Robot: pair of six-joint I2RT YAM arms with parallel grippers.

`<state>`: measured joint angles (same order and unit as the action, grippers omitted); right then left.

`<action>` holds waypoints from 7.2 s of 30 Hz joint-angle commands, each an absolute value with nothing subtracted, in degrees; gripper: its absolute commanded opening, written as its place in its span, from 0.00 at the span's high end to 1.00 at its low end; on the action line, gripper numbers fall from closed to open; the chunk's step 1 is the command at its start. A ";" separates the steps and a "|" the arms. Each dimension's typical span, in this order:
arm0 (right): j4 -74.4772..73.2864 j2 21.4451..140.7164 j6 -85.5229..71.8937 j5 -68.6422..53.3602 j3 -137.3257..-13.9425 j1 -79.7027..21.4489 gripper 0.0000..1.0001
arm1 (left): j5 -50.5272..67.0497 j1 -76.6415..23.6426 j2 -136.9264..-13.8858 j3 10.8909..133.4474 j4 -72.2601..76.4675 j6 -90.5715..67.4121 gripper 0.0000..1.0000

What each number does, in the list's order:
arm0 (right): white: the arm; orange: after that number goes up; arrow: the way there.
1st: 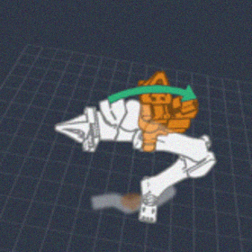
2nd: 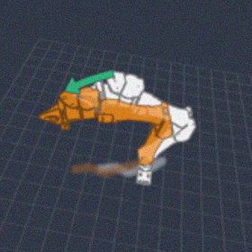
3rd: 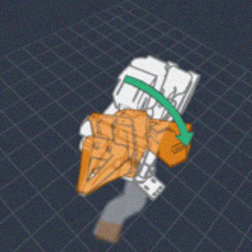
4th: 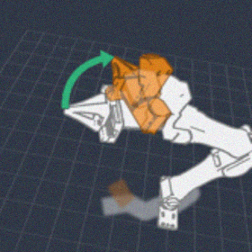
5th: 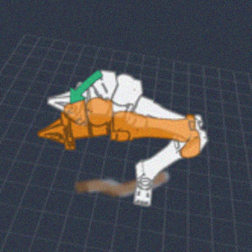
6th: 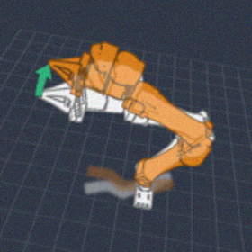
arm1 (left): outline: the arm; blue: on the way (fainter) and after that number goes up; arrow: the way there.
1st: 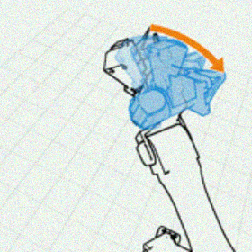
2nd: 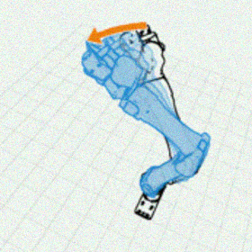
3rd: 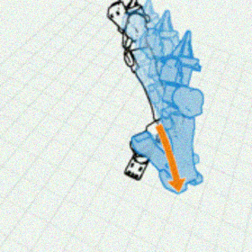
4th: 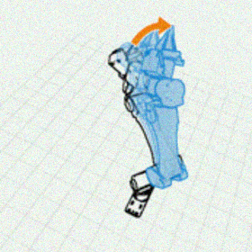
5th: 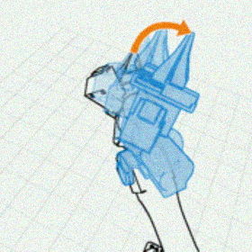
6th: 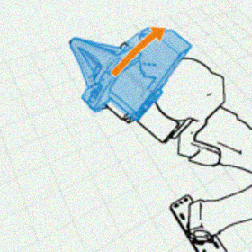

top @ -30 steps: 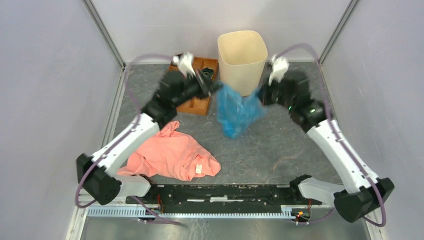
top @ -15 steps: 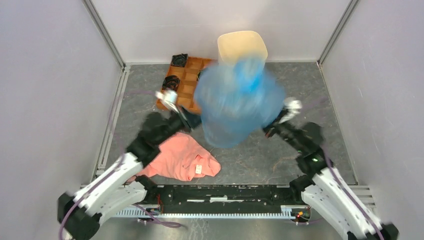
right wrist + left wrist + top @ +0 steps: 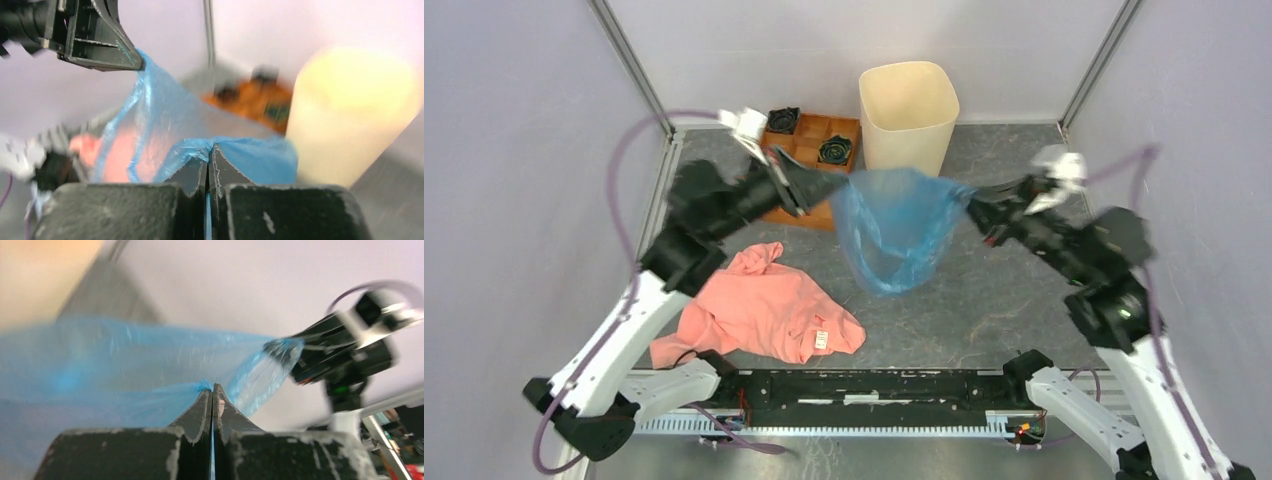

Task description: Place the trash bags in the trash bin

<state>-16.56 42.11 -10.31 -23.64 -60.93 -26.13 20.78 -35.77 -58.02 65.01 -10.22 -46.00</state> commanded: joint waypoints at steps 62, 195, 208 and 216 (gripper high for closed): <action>3.21 36.80 -27.78 -10.11 -40.40 -27.44 0.99 | -8.86 -35.86 -48.49 64.54 -40.67 -32.94 0.21; -37.13 71.10 -1.90 11.61 -73.76 -19.60 0.69 | -14.95 -35.86 -37.12 58.70 -31.41 -27.59 0.98; -37.03 46.58 -6.07 -7.31 -54.98 -20.15 0.19 | -11.76 -35.90 -36.08 57.53 -32.45 -33.47 0.98; 11.53 31.87 -36.87 -34.05 -20.14 -20.57 0.12 | -11.50 -35.86 -37.64 62.47 -38.40 -37.55 0.98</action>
<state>-17.63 34.98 -17.98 -20.01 -29.34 -20.25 -12.25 -35.81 -37.10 58.30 -35.90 -33.21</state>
